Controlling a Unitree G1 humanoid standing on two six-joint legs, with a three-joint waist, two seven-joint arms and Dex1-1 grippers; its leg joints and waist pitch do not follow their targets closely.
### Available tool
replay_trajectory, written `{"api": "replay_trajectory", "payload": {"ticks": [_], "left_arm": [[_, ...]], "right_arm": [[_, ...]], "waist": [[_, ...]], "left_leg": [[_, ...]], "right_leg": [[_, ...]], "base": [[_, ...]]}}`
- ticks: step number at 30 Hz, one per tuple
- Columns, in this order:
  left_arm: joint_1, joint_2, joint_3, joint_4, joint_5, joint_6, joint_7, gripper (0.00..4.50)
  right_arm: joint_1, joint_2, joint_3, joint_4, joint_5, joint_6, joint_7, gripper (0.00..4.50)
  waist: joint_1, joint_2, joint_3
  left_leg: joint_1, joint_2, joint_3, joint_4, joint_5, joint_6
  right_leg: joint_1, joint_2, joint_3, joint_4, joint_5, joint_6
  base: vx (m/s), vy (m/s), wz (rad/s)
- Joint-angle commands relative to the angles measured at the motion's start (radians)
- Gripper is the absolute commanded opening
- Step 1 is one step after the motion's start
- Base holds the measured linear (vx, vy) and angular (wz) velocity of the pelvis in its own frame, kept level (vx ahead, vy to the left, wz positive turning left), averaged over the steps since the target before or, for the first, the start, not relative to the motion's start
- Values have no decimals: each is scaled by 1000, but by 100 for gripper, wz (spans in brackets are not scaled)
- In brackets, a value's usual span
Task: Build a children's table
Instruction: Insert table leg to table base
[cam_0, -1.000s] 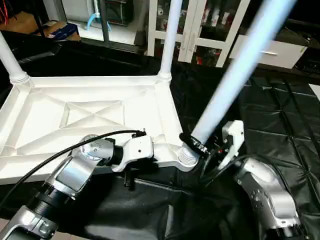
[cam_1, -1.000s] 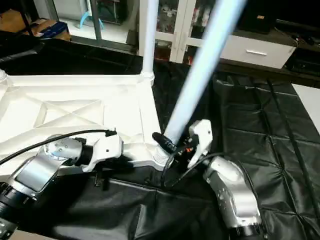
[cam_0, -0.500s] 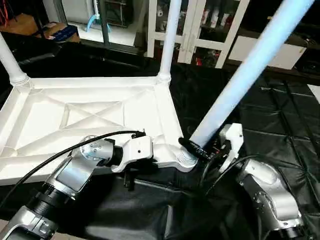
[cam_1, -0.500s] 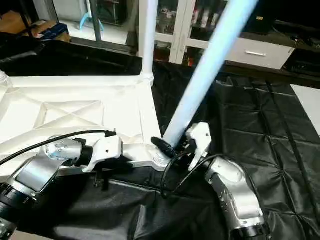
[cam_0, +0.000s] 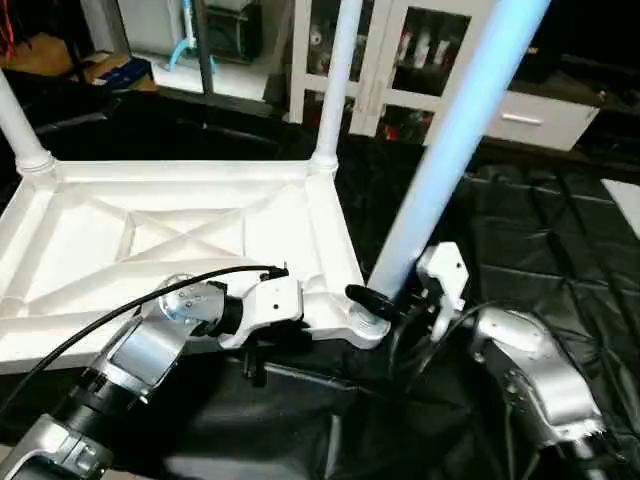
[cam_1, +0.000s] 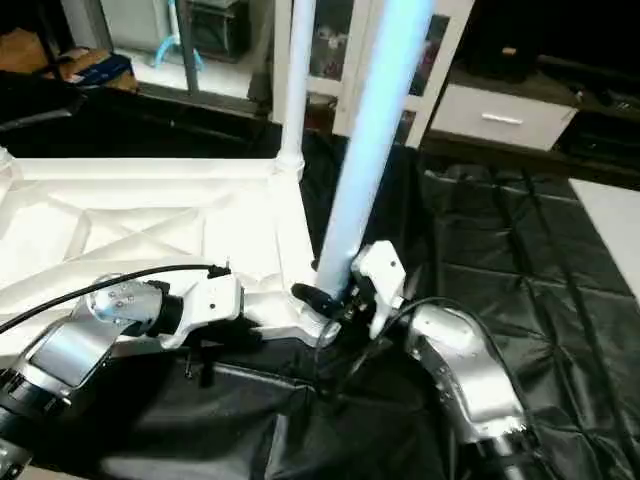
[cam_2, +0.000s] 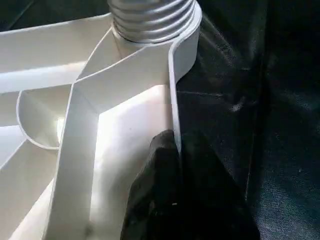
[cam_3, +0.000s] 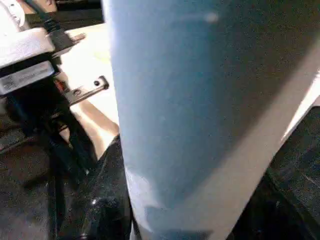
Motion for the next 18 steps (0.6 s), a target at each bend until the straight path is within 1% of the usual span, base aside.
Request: {"api": "replay_trajectory", "payload": {"ticks": [1, 2, 3, 4, 6, 7, 11, 14, 15, 16, 18], "left_arm": [[19, 1, -23, 8, -1, -8, -17, 0], [18, -1, -23, 7, -1, -7, -15, 0], [19, -2, -23, 6, -1, -7, -14, 0], [19, -2, -23, 6, -1, -7, -13, 0], [20, -2, -20, 3, -2, -5, -10, 0], [21, -1, -20, 2, -1, -4, -9, 0], [23, 1, -19, -4, -1, -1, -8, 0], [24, 2, -19, -6, -2, 0, -10, 0], [22, 1, -20, -4, -1, -3, -12, 0], [21, 1, -20, -1, 1, -4, -13, 0], [18, -1, -19, 1, 4, -6, -12, 0]], "right_arm": [[61, -23, 31, 198, -68, 133, -62, 186], [53, -10, 2, 217, -45, 137, -66, 186], [56, -10, -4, 212, -39, 139, -63, 186], [57, -10, -4, 211, -39, 139, -63, 186], [78, -14, -8, 185, -30, 138, -55, 186], [85, -15, -10, 178, -29, 134, -55, 186], [110, -16, -21, 159, -22, 114, -57, 186], [119, -15, -26, 151, -22, 108, -62, 186], [116, -14, -23, 150, -35, 95, -68, 186], [110, -12, -20, 152, -43, 81, -72, 186], [101, -6, -20, 154, -51, 67, -82, 186]], "waist": [[-8, 16, -5], [-10, 16, -3], [-15, 15, -3], [-17, 16, -5], [-18, 16, -7], [-15, 12, -6], [-13, 12, -8], [-12, 11, -8], [-12, 11, -7], [-13, 16, -7], [-13, 15, -7]], "left_leg": [[10, 62, -46, -93, -491, -40], [12, 62, -47, -94, -513, -43], [15, 61, -51, -93, -543, -46], [13, 62, -55, -96, -545, -48], [8, 63, -57, -99, -538, -49], [10, 64, -55, -99, -532, -45], [9, 64, -49, -99, -500, -39], [6, 64, -48, -100, -493, -37], [6, 64, -48, -101, -497, -37], [9, 64, -48, -100, -505, -40], [7, 64, -50, -101, -511, -41]], "right_leg": [[-9, -58, 37, -94, -550, -125], [-12, -58, 36, -97, -576, -115], [-16, -59, 36, -102, -608, -103], [-13, -59, 35, -101, -603, -96], [-10, -58, 34, -98, -566, -99], [-12, -59, 36, -98, -550, -104], [-10, -58, 39, -95, -487, -123], [-8, -58, 39, -93, -483, -126], [-10, -59, 39, -95, -496, -124], [-12, -59, 40, -98, -506, -120], [-11, -60, 39, -99, -523, -115]], "base": [[0, 0, 0], [0, 0, 0], [0, 0, 0], [0, 0, 0], [0, 0, 0], [0, 0, 0], [0, 0, 0], [0, 0, 0], [0, 0, 0], [0, 0, 0], [0, 0, 0]]}}
